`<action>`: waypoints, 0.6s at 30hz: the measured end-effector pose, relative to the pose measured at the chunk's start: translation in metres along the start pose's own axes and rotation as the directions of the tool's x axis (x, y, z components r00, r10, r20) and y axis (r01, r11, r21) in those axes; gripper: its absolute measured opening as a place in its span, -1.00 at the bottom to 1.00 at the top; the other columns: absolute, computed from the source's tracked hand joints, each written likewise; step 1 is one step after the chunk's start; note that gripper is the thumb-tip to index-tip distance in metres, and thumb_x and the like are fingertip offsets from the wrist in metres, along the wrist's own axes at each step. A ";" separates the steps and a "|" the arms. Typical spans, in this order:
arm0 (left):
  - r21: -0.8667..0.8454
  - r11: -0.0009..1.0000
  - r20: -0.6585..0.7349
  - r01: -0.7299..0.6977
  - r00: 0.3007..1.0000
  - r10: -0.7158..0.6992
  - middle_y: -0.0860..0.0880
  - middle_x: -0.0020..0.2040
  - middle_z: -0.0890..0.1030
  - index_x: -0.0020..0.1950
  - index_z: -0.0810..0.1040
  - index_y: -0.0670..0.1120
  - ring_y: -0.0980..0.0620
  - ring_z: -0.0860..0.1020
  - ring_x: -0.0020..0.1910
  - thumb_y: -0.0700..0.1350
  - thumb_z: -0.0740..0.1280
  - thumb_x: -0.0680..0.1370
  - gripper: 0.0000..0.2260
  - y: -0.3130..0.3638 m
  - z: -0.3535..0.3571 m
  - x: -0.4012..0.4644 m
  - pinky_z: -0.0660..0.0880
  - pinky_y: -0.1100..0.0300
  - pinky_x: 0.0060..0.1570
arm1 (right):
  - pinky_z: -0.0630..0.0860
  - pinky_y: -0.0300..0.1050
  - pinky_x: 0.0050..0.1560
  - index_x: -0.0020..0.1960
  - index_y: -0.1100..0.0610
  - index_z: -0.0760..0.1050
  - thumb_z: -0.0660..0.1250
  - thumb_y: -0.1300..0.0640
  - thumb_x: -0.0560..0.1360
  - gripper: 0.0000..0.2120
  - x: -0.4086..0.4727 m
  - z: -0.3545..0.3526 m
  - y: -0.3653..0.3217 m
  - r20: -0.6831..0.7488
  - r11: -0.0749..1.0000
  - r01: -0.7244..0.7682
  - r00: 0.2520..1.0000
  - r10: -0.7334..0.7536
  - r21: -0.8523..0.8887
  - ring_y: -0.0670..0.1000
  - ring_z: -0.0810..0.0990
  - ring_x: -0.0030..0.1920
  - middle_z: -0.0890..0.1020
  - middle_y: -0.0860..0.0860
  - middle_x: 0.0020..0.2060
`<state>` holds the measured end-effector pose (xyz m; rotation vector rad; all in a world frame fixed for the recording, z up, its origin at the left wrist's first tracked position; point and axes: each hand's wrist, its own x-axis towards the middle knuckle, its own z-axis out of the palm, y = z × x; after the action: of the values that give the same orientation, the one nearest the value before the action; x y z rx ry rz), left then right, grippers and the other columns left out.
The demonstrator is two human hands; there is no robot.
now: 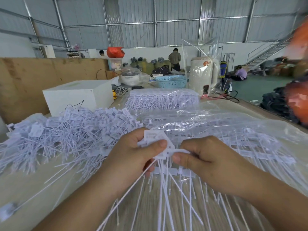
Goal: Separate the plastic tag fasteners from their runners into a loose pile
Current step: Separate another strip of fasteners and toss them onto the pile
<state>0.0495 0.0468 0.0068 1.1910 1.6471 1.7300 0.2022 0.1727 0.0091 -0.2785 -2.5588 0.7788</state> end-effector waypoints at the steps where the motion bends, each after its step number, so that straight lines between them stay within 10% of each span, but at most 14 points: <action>1: -0.020 1.000 -0.013 -0.006 1.000 0.006 -0.12 -0.39 0.59 -0.10 0.68 -0.04 0.04 0.43 -0.58 0.01 0.46 0.34 -0.80 -0.001 0.000 0.001 0.37 0.28 -0.56 | 0.22 -0.28 -0.50 -0.33 -0.18 0.45 0.22 -0.26 0.47 -0.74 0.001 0.001 -0.002 -0.039 1.000 0.001 0.999 -0.002 -0.015 -0.12 0.33 -0.57 0.41 -0.14 -0.56; 8: -0.425 0.904 -0.061 0.052 0.994 -0.086 0.01 -0.46 0.52 -0.30 0.68 0.00 0.13 0.41 -0.57 -0.06 0.43 0.34 -0.95 0.008 0.021 -0.002 0.35 0.32 -0.58 | 0.26 -0.07 -0.47 -0.41 0.07 0.29 0.26 -0.11 0.51 -0.59 0.001 0.013 -0.019 -0.480 0.996 0.052 0.874 -0.081 -0.074 -0.04 0.30 -0.51 0.30 -0.06 -0.56; 18: -0.476 0.876 -0.274 0.073 0.934 -0.227 -0.04 -0.44 0.47 -0.18 0.64 -0.07 0.13 0.38 -0.59 -0.12 0.40 0.49 -0.93 0.005 -0.027 0.013 0.37 0.30 -0.63 | 0.16 -0.38 -0.55 -0.39 -0.02 0.25 0.25 -0.08 0.59 -0.58 0.000 0.003 -0.016 -0.598 0.989 0.120 0.800 -0.043 0.089 -0.14 0.28 -0.55 0.34 -0.12 -0.55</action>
<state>0.0213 0.0416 0.0175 0.5614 1.3327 2.1358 0.2000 0.1579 0.0160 -0.3120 -1.9042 0.6774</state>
